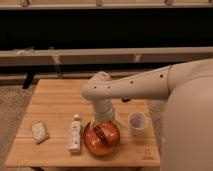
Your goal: Place the pepper in the ceramic bowl
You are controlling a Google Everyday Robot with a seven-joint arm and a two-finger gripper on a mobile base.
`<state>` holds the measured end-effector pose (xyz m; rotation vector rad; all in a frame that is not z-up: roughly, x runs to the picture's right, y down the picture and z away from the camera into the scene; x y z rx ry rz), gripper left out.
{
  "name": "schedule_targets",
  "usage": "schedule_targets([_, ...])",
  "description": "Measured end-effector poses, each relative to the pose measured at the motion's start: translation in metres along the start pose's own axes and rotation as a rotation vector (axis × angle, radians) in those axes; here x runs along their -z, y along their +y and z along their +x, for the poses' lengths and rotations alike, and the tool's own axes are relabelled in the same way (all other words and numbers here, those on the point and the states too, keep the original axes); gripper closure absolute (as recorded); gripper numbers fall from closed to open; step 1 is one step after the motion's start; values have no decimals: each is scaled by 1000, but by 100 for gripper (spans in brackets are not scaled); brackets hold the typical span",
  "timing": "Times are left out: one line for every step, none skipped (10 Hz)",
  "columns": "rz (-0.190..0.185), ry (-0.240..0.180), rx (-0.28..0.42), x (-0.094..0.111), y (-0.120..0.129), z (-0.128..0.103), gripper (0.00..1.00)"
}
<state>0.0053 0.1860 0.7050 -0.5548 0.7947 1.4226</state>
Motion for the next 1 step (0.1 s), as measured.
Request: schedule_targets([0, -1, 0, 0, 0, 0, 9])
